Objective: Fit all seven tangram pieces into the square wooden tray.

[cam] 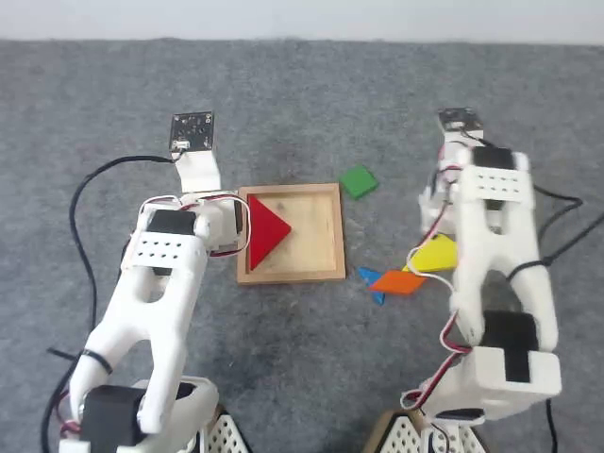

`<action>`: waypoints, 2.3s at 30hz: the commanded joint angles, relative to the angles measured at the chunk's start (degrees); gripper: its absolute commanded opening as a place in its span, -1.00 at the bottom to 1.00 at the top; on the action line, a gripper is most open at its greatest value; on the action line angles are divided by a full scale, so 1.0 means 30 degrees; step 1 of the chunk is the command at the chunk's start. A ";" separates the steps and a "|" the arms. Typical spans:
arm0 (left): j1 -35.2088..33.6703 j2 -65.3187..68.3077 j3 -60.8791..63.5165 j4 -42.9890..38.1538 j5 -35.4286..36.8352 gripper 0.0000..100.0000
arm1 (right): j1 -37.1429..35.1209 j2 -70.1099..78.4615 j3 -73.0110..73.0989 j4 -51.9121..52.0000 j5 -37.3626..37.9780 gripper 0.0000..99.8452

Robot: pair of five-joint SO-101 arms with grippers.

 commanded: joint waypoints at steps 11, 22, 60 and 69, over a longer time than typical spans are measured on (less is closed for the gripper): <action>-0.0059 -0.0322 -0.1128 0.0117 -0.0234 -0.97 | -0.0454 0.2828 0.0733 -0.3238 -1.5912 -0.30; -0.0088 -0.0322 -0.1128 0.0117 -0.0234 -0.97 | -0.0073 0.5582 -0.1641 -0.4264 -1.7875 -0.54; -0.0088 -0.0322 -0.1128 0.0117 -0.0234 -0.97 | -0.1040 0.8659 -1.0081 0.2037 -0.1495 -0.21; -0.0088 -0.0322 -0.1128 0.0117 -0.0234 -0.97 | -0.0425 1.1092 -1.0227 -0.1187 -0.1553 -0.19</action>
